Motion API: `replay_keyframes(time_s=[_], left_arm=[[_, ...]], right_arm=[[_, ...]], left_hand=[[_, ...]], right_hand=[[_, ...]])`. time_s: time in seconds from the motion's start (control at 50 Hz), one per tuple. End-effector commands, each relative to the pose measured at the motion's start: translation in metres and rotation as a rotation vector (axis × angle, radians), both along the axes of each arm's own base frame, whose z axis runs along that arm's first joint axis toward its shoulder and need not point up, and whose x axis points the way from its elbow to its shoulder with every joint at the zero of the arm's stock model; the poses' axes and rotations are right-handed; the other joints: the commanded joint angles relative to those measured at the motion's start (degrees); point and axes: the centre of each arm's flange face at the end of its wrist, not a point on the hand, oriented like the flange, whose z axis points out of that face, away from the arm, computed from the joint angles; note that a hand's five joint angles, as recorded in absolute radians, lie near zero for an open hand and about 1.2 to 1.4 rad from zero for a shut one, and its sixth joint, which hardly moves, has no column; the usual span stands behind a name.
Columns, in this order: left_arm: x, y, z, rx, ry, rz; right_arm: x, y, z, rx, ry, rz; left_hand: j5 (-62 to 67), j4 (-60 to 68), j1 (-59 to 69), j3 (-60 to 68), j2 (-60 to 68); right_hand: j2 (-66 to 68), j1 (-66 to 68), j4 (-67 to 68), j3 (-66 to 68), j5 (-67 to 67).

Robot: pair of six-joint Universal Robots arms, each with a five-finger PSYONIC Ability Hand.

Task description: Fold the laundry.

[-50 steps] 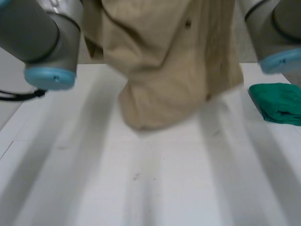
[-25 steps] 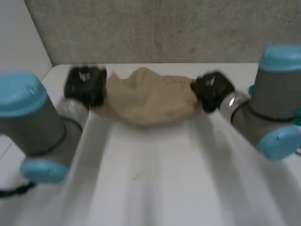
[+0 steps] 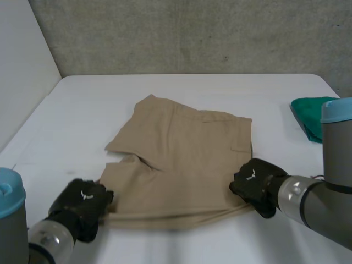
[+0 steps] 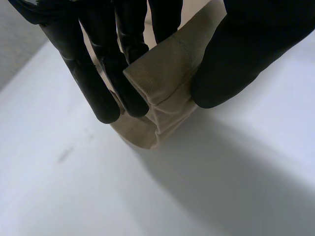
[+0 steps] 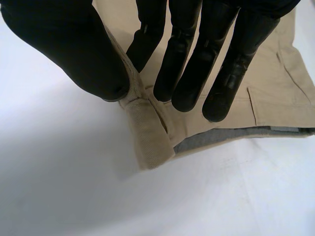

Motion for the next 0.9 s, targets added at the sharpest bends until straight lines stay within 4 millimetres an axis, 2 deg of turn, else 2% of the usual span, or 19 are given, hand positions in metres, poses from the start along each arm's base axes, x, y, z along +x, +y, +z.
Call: replay_keyframes(time_s=[0.02,0.08,0.14,0.24,0.32,0.38,0.44,0.46,0.54,0.58,0.64,0.68,0.74,0.76,0.82,0.84,0.9], left_arm=[[-0.004,0.006,0.002,0.005,0.009,-0.024],[-0.006,0.002,0.006,-0.017,0.022,-0.027],[-0.006,0.009,0.006,-0.007,-0.003,-0.047],[0.0,0.039,0.007,0.078,-0.084,-0.124],[0.007,0.052,0.009,0.112,-0.17,-0.174],[0.007,0.052,0.015,0.072,-0.223,-0.218],[0.005,0.047,0.024,0.014,-0.226,-0.234],[0.001,0.039,0.032,-0.037,-0.203,-0.229],[-0.015,0.012,0.044,-0.171,-0.131,-0.204],[-0.023,0.001,0.045,-0.223,-0.103,-0.201],[-0.045,-0.027,0.047,-0.334,-0.047,-0.193],[-0.061,-0.048,0.042,-0.388,-0.018,-0.191],[-0.077,-0.069,0.035,-0.424,0.001,-0.184],[-0.087,-0.083,0.03,-0.444,0.013,-0.182],[-0.102,-0.102,0.023,-0.47,0.024,-0.182],[-0.113,-0.114,0.017,-0.479,0.034,-0.182],[-0.13,-0.136,0.006,-0.495,0.043,-0.177]], right_arm=[[-0.007,0.013,-0.003,0.034,0.009,0.031],[-0.008,0.019,-0.008,0.063,0.011,0.039],[-0.012,0.026,-0.011,0.084,0.023,0.041],[-0.021,0.048,-0.005,0.114,0.063,0.075],[-0.032,0.064,-0.003,0.156,0.148,0.139],[-0.039,0.066,0.004,0.165,0.172,0.15],[-0.039,0.06,0.012,0.128,0.149,0.143],[-0.038,0.058,0.013,0.118,0.136,0.144],[-0.03,0.042,0.022,0.049,0.045,0.112],[-0.026,0.033,0.023,0.028,-0.001,0.084],[-0.019,0.011,0.02,-0.026,-0.066,0.026],[-0.014,-0.006,0.012,-0.053,-0.091,-0.008],[-0.009,-0.022,0.007,-0.087,-0.103,-0.044],[-0.007,-0.032,0.005,-0.115,-0.107,-0.073],[-0.003,-0.047,0.003,-0.166,-0.116,-0.115],[0.001,-0.061,0.002,-0.212,-0.125,-0.139],[0.007,-0.087,-0.004,-0.303,-0.14,-0.179]], left_hand=[[14.15,11.3,14.61,11.71,11.33],[14.15,11.3,14.61,11.71,11.33],[14.15,11.3,14.61,11.71,11.33],[14.15,11.3,14.61,11.71,11.33],[14.15,11.3,14.61,11.71,11.33],[14.15,11.3,14.61,11.71,11.33],[14.15,11.3,14.61,11.71,11.33],[14.15,11.3,14.61,11.71,11.33],[14.15,11.3,14.61,11.71,11.33],[14.15,11.3,14.61,11.71,11.33],[14.15,11.3,14.61,11.71,11.33],[14.15,11.3,14.61,11.71,11.33],[14.15,11.3,14.61,11.71,11.33],[14.15,11.3,14.61,11.71,11.33],[14.15,11.3,14.61,11.71,11.33],[14.15,11.3,14.61,11.71,11.33],[14.15,11.3,14.61,11.71,11.33]], right_hand=[[12.46,24.05,12.04,12.11,12.75],[12.46,24.05,12.04,12.11,12.75],[12.46,24.05,12.04,12.11,12.75],[12.46,24.05,12.04,12.11,12.75],[12.46,24.05,12.04,12.11,12.75],[12.46,24.05,12.04,12.11,12.75],[12.46,24.05,12.04,12.11,12.75],[12.46,24.05,12.04,12.11,12.75],[12.46,24.05,12.04,12.11,12.75],[12.46,24.05,12.04,12.11,12.75],[12.46,24.05,12.04,12.11,12.75],[12.46,24.05,12.04,12.11,12.75],[12.46,24.05,12.04,12.11,12.75],[12.46,24.05,12.04,12.11,12.75],[12.46,24.05,12.04,12.11,12.75],[12.46,24.05,12.04,12.11,12.75],[12.46,24.05,12.04,12.11,12.75]])
